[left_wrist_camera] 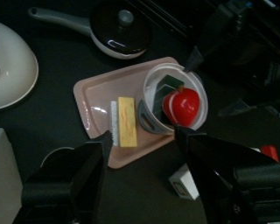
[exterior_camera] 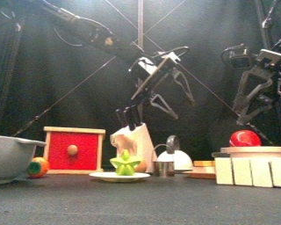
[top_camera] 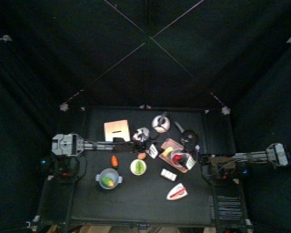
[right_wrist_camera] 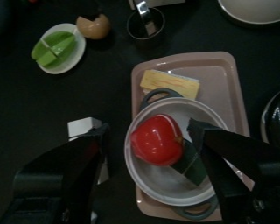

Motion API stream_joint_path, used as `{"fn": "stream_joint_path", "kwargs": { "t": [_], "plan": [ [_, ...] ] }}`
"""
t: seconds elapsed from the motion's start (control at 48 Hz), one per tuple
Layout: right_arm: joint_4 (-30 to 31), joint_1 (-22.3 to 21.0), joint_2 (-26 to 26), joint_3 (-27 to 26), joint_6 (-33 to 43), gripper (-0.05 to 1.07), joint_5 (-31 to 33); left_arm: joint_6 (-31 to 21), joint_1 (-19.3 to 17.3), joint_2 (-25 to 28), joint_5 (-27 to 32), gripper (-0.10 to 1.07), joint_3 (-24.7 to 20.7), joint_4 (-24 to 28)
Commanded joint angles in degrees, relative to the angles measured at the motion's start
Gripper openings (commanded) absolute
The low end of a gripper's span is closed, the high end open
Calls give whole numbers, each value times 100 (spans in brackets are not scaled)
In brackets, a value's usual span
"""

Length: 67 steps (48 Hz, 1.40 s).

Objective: Grab white sushi roll

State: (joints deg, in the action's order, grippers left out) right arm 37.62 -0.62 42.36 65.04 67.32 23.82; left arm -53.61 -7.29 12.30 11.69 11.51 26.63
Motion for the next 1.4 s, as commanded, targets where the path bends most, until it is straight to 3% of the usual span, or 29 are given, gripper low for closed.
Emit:
{"fn": "stream_joint_path", "kwargs": {
  "t": [0.0,0.292,0.604,0.917,1.021,1.271,1.375],
  "plan": [
    [-105,53,-26,-202,-18,100,-158,9,-9,-554,-272,93,387,123],
    [-448,369,-62,-422,-9,100,-870,18,-35,-1450,-1266,93,1723,483],
    [-606,492,-193,-360,35,100,-1626,9,-62,-2549,-1907,93,3015,1406],
    [-1521,510,-606,-747,-18,100,-1793,70,-70,-3674,-2716,93,4034,1749],
    [-1485,527,-826,-1107,-9,100,-1406,141,-79,-4008,-2760,93,4263,1784],
    [-1529,896,-1564,-2364,-9,100,1028,167,-70,-4825,-2777,93,4729,1696],
    [-1503,1230,-1828,-2584,-18,100,1547,176,-53,-4983,-2777,93,4852,1600]
  ]
}}
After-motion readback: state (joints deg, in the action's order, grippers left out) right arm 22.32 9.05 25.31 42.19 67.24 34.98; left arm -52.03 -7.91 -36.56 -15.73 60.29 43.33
